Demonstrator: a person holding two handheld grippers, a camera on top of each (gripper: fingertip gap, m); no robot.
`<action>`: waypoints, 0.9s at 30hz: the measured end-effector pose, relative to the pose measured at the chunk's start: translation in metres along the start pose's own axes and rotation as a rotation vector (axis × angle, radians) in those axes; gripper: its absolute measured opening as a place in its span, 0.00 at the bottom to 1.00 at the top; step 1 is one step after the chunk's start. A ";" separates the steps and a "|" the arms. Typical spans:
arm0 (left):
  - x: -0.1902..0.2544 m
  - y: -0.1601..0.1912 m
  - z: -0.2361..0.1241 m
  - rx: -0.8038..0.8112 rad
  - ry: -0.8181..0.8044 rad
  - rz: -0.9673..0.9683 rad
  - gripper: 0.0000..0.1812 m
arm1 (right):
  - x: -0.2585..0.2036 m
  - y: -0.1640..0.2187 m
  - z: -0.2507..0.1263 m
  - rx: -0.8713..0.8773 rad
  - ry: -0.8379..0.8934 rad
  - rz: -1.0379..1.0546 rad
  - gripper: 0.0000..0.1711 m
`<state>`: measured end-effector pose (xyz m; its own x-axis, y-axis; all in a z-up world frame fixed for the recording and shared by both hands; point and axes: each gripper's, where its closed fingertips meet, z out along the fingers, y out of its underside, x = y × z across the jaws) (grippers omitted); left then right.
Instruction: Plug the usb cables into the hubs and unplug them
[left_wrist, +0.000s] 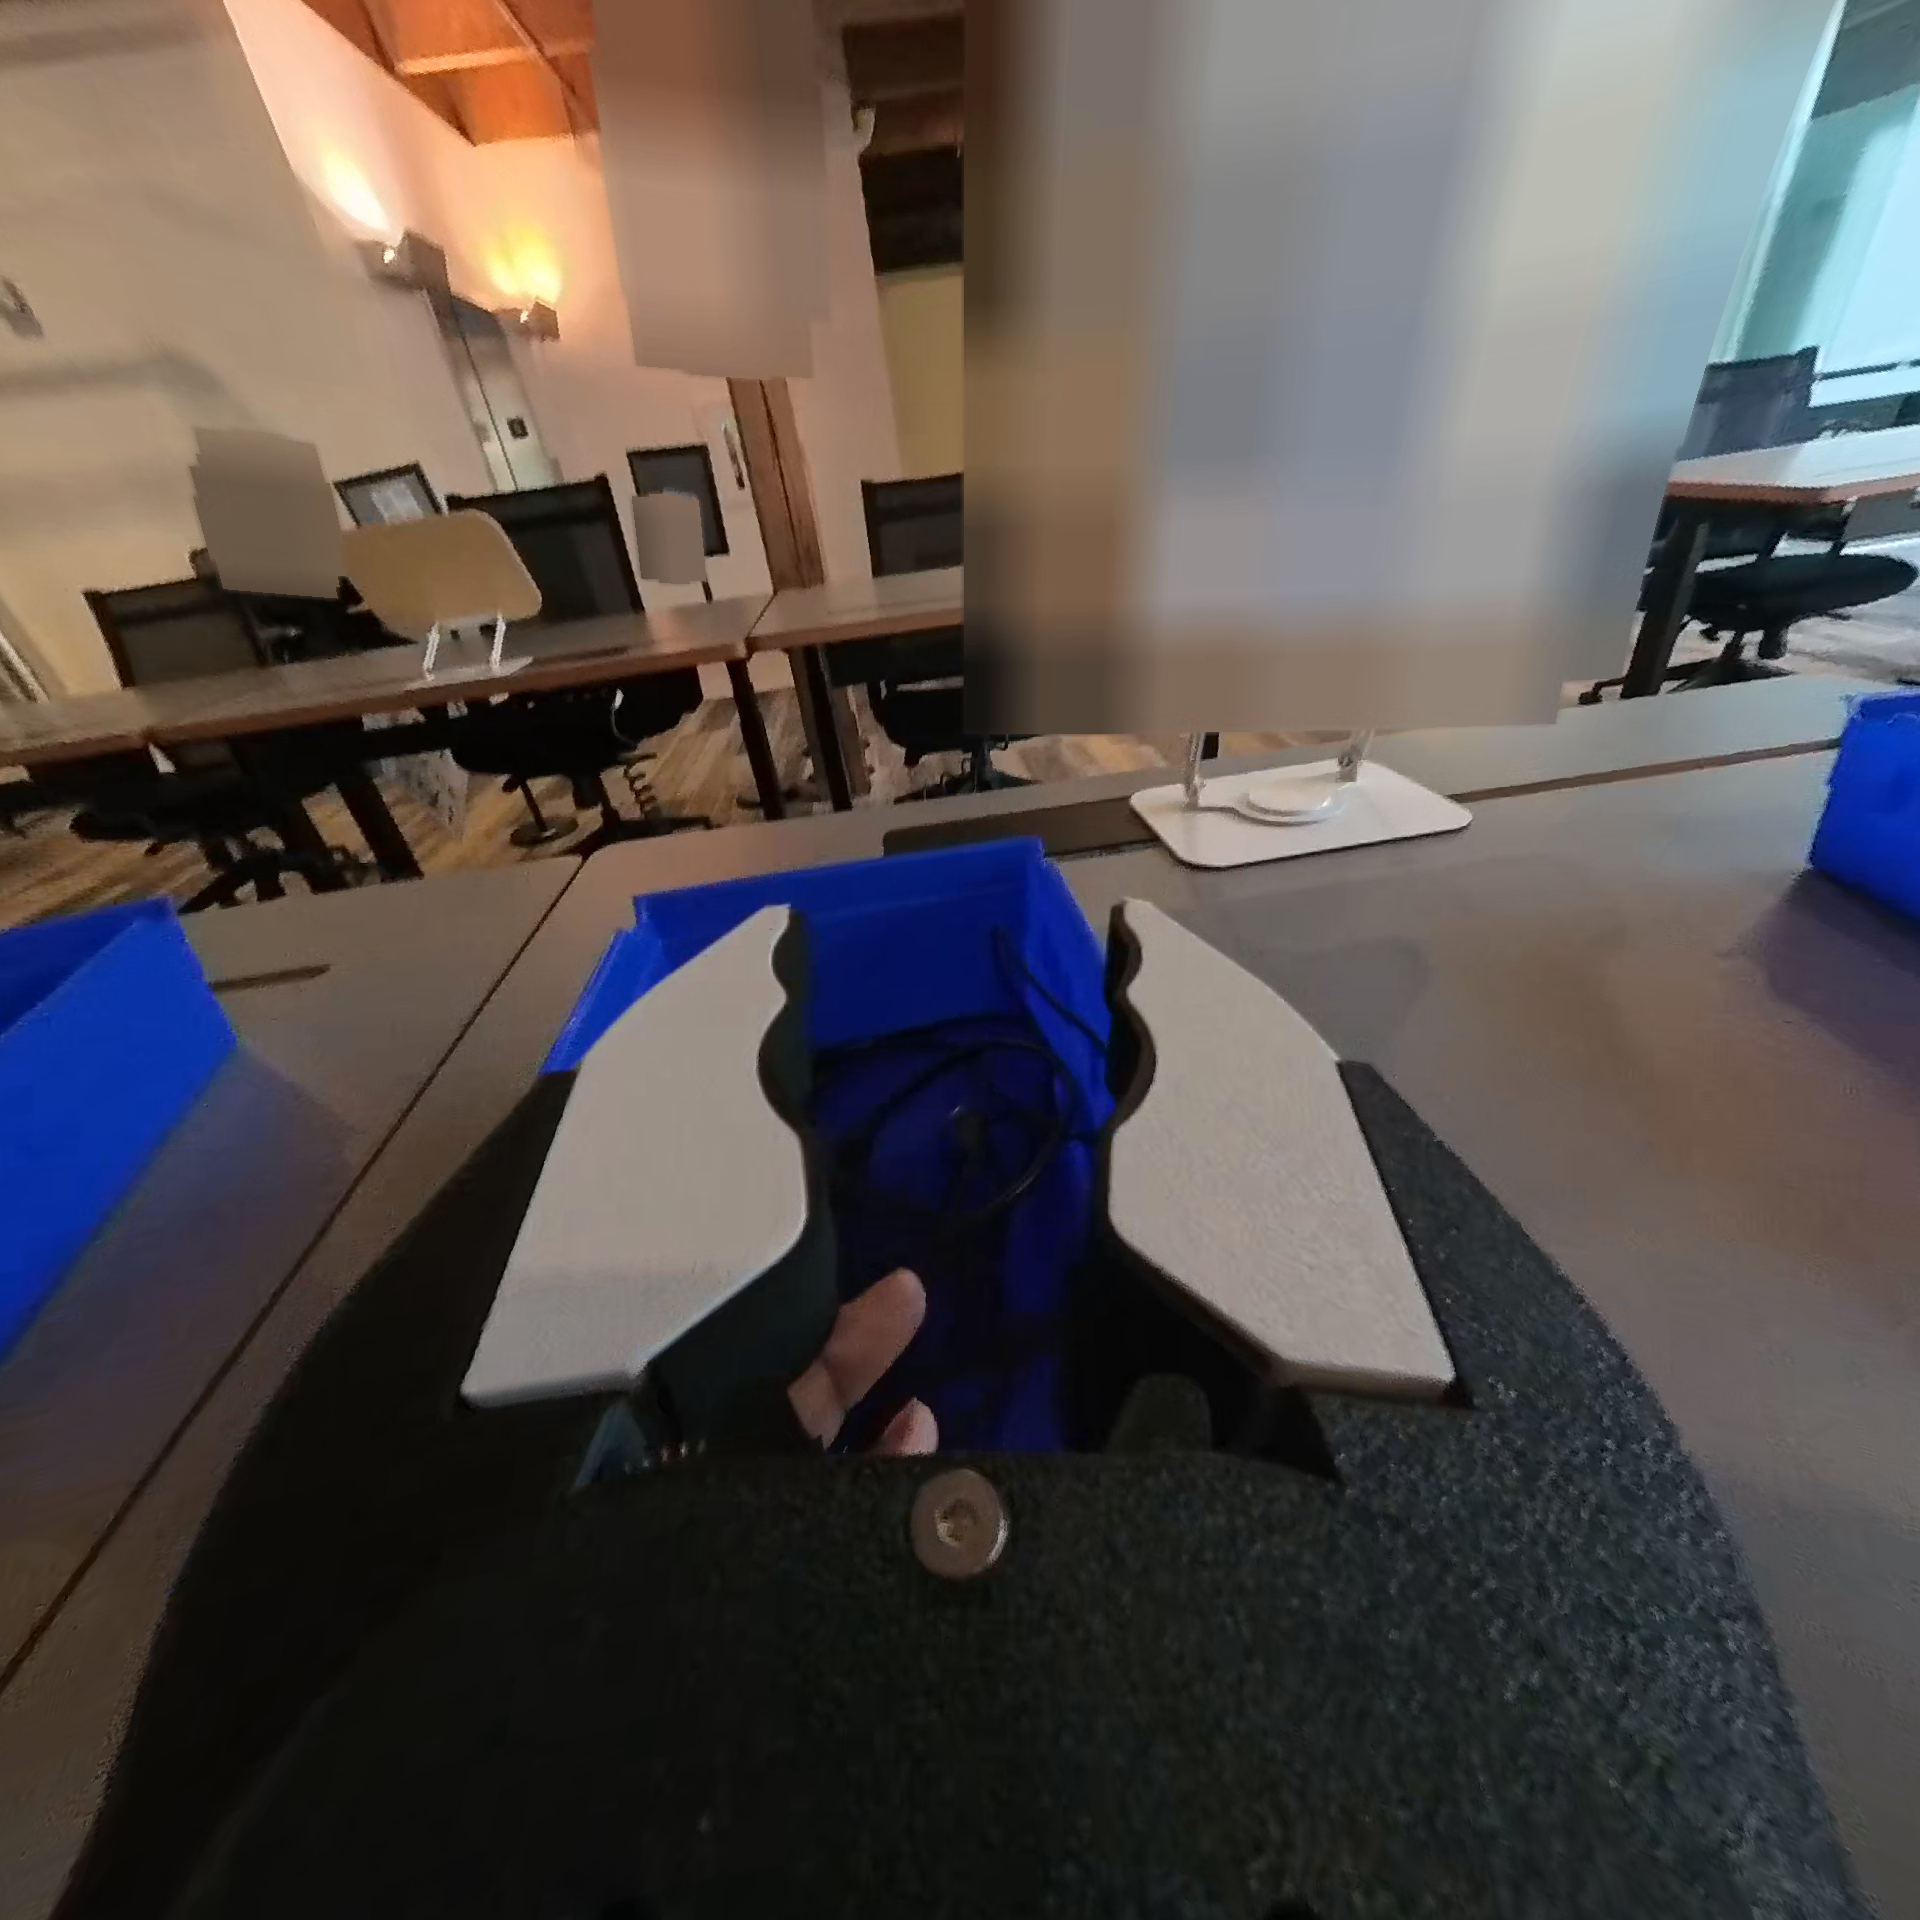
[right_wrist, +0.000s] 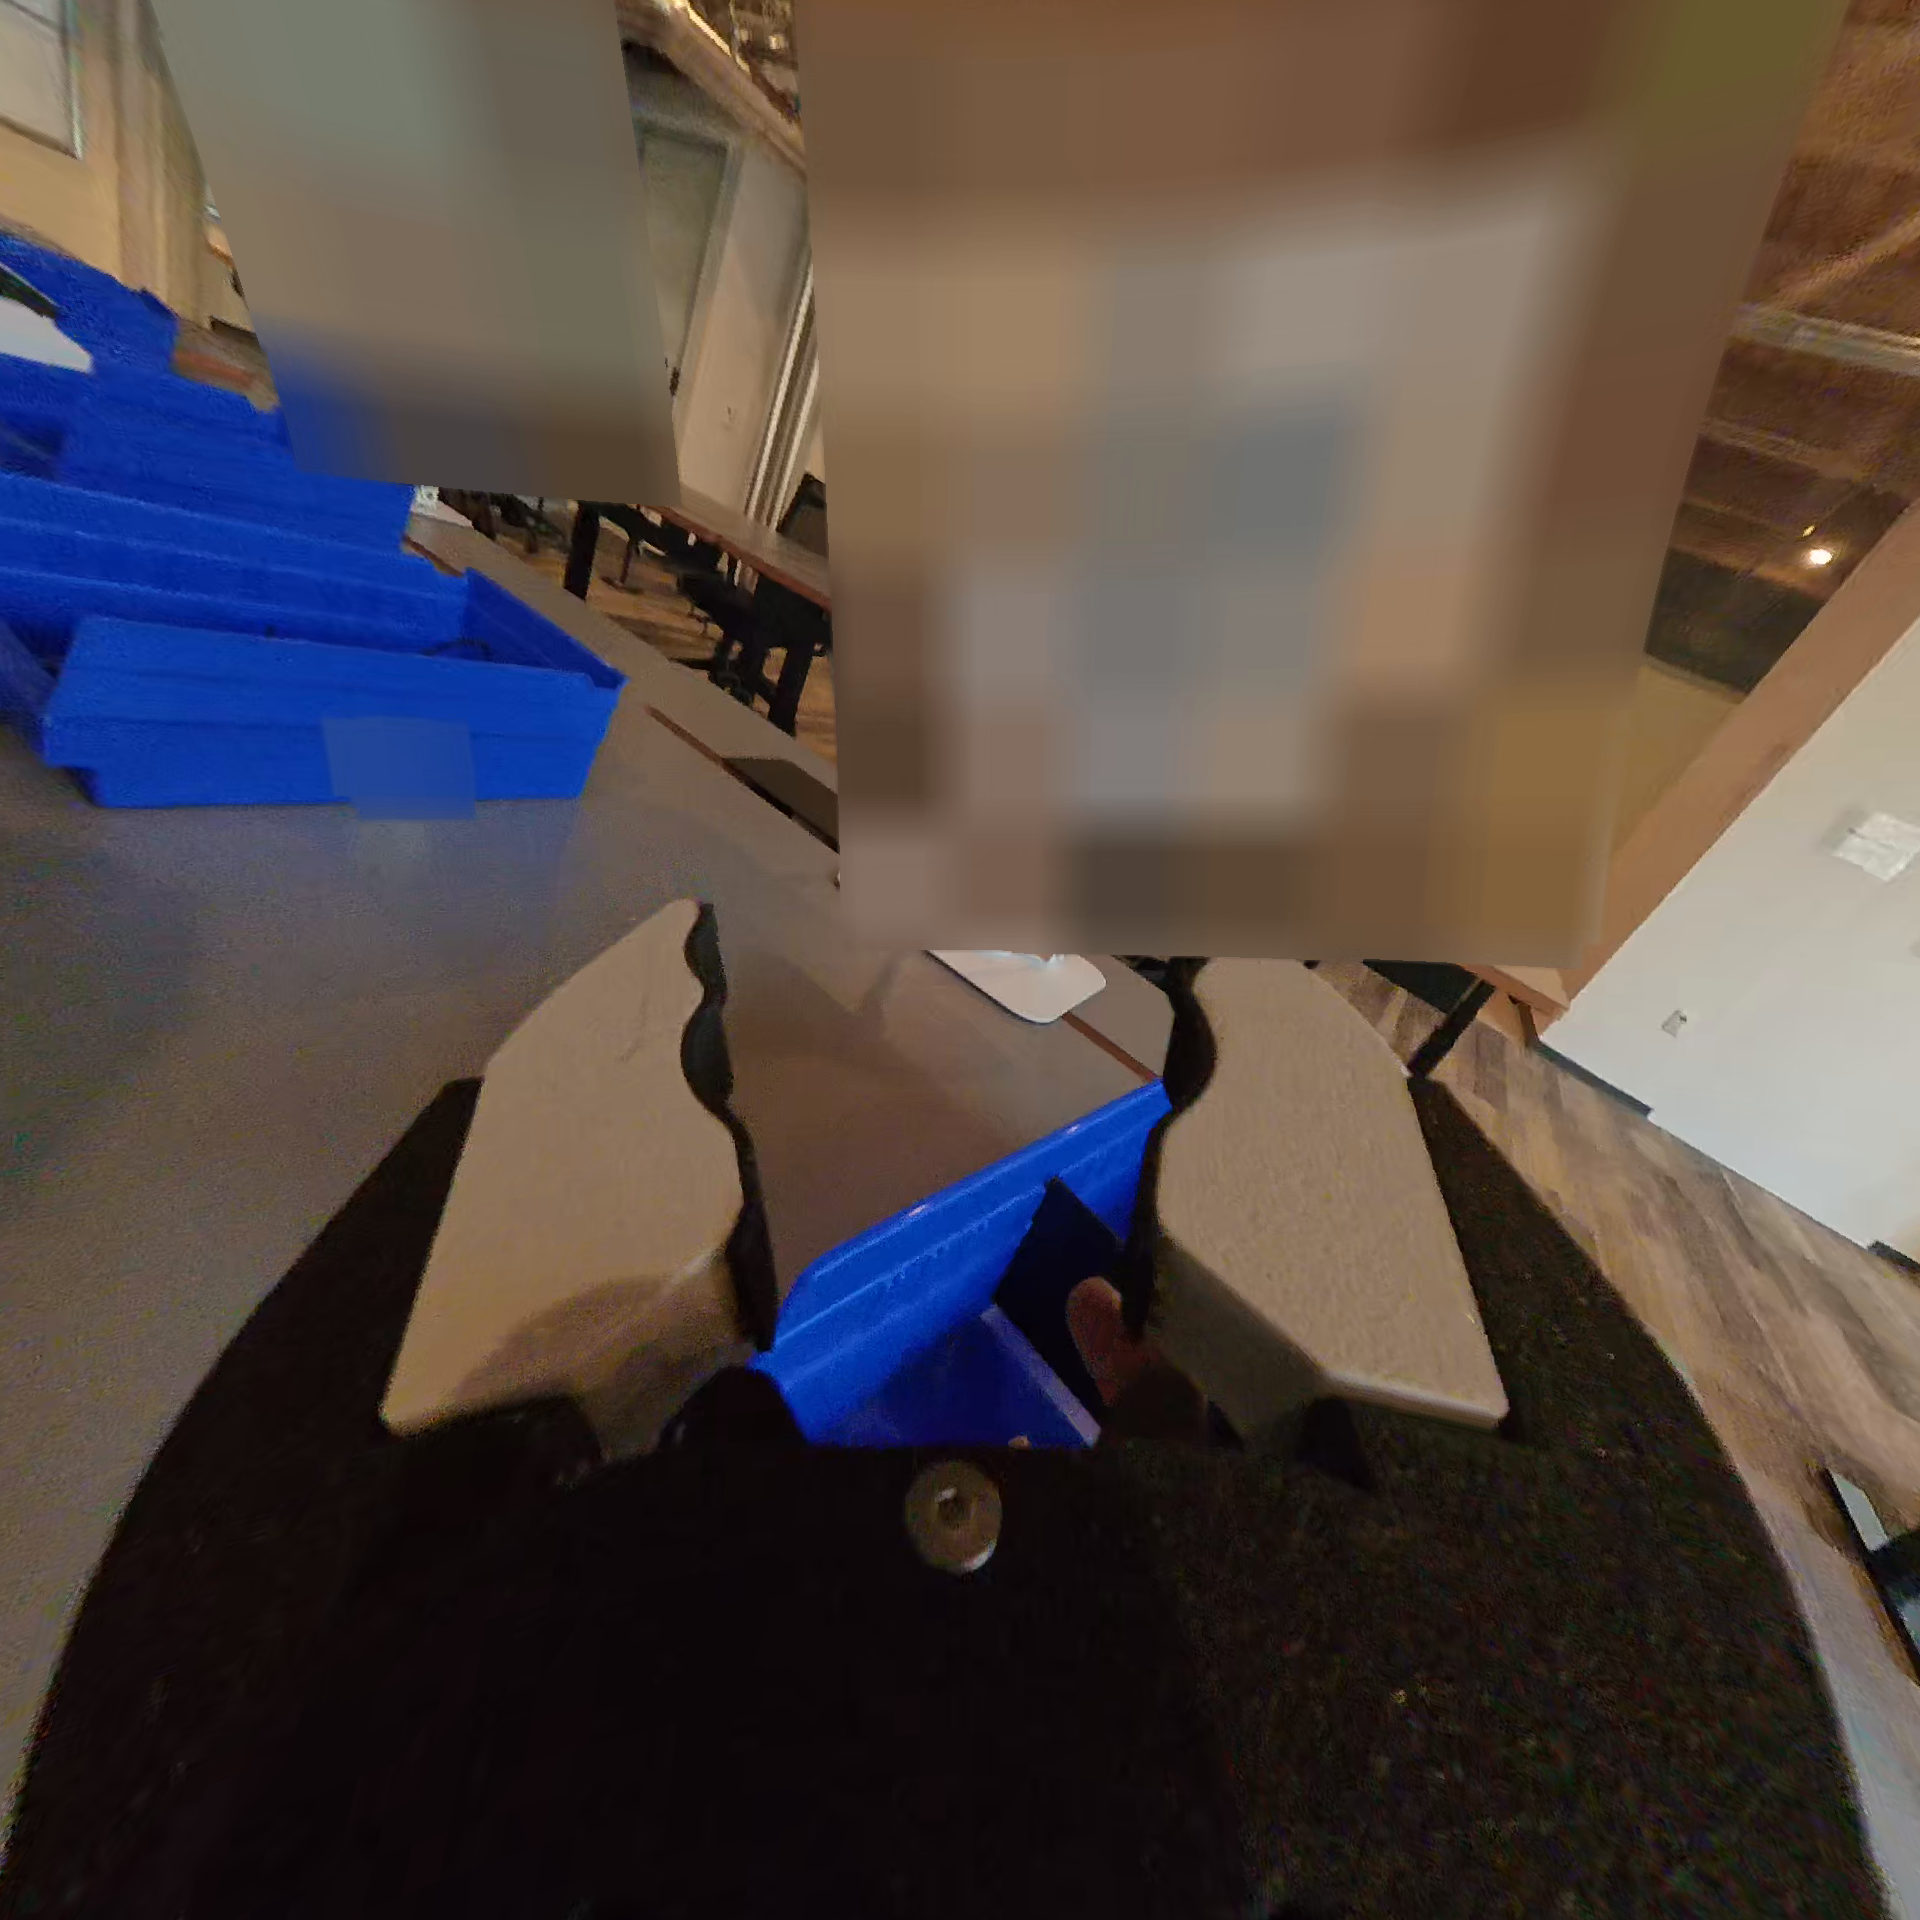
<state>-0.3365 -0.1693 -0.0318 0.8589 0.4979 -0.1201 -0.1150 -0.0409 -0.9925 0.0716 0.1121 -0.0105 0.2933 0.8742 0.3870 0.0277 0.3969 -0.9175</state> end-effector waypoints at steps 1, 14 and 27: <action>-0.002 0.003 0.001 -0.015 -0.007 0.006 0.30 | 0.000 0.003 0.001 -0.014 0.001 0.001 0.48; -0.016 0.030 0.007 -0.154 -0.099 0.083 0.30 | 0.024 0.032 0.002 -0.144 0.110 0.149 0.44; -0.053 0.075 0.034 -0.614 -0.097 0.337 0.30 | 0.051 0.039 -0.026 -0.188 0.159 0.188 0.41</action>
<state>-0.4074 -0.1692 -0.0995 0.7741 0.4463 -0.4489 -0.0400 -0.6733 -0.7383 0.1126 0.1645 -0.0288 0.4553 0.8668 0.2033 0.1311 0.1606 -0.9783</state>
